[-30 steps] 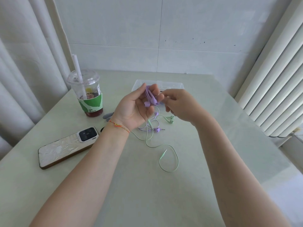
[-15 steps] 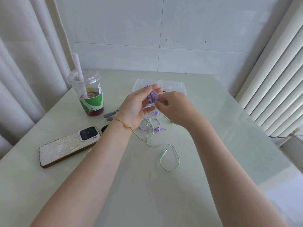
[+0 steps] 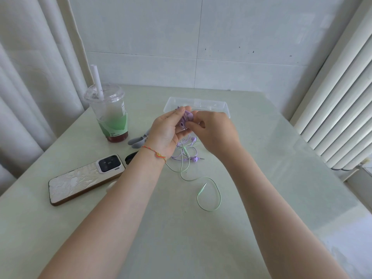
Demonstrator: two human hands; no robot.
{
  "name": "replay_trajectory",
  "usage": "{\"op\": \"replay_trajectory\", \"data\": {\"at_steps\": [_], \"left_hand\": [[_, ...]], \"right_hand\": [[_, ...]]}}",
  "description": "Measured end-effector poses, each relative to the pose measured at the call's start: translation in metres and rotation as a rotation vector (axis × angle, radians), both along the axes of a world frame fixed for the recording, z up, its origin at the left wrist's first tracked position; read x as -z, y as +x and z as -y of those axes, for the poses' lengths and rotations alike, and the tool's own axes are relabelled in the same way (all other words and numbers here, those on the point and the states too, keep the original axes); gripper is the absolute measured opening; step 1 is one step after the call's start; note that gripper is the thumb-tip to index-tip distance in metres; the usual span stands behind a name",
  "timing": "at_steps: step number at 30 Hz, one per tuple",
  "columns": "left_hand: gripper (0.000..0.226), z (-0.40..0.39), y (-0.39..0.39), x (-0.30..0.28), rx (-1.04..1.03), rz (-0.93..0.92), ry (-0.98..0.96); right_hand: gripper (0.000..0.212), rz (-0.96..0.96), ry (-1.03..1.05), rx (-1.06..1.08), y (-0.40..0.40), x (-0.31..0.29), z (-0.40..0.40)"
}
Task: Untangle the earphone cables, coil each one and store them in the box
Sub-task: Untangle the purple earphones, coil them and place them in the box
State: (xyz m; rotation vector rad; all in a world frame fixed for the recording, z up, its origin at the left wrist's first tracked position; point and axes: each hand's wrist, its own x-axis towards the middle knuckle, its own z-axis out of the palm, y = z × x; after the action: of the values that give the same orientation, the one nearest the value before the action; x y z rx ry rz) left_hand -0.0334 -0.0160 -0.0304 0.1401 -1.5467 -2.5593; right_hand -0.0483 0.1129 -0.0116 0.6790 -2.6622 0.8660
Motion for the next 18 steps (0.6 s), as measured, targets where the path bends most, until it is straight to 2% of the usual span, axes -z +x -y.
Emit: {"op": "replay_trajectory", "data": {"at_steps": [7, 12, 15, 18], "left_hand": [[0.018, -0.0035, 0.0015, -0.0032, 0.041, 0.027, 0.005], [0.019, -0.0067, 0.0006, -0.0037, 0.02, 0.056, 0.032], [0.023, -0.0048, -0.0011, -0.0018, 0.08, 0.034, 0.079], [0.019, -0.0038, -0.0008, 0.0021, 0.16, -0.069, -0.045]], "right_hand": [[0.018, 0.008, -0.175, -0.008, -0.0041, 0.0037, 0.0015], [0.014, -0.052, -0.15, -0.051, -0.0009, 0.005, 0.0059], [0.015, -0.046, -0.167, -0.024, -0.0012, 0.0047, 0.0047], [0.015, -0.045, -0.225, -0.022, -0.003, 0.0045, 0.0027]]}}
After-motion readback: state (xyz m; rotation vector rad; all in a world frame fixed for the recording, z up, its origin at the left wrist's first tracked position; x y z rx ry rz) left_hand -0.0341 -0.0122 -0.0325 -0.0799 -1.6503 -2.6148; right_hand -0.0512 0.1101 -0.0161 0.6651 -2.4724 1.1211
